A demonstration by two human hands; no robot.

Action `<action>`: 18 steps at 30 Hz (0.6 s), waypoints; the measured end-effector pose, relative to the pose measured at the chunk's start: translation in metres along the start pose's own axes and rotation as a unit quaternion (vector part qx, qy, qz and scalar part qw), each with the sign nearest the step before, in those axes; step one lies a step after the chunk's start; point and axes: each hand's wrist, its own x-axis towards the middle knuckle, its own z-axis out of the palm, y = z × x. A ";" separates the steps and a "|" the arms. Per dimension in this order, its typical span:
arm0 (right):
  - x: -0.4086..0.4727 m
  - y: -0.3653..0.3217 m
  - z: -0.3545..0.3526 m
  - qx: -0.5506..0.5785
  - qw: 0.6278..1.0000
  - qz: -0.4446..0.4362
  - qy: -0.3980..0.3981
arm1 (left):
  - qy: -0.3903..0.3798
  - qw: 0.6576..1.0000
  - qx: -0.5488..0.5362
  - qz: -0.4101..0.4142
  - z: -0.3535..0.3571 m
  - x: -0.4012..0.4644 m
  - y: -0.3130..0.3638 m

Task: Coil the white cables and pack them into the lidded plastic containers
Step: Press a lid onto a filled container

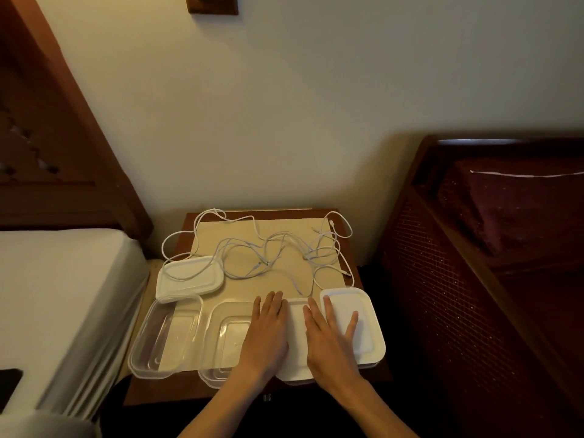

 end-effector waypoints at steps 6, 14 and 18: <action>0.004 0.004 0.008 -0.015 0.999 -0.009 -0.027 | -0.029 0.997 0.066 0.004 0.016 0.000 0.001; 0.005 0.001 0.013 -0.025 0.999 -0.020 -0.036 | -0.023 0.996 0.090 0.004 0.020 0.001 0.000; 0.003 -0.001 0.010 -0.024 0.998 -0.018 -0.047 | -0.030 0.993 0.111 0.007 0.020 0.001 0.001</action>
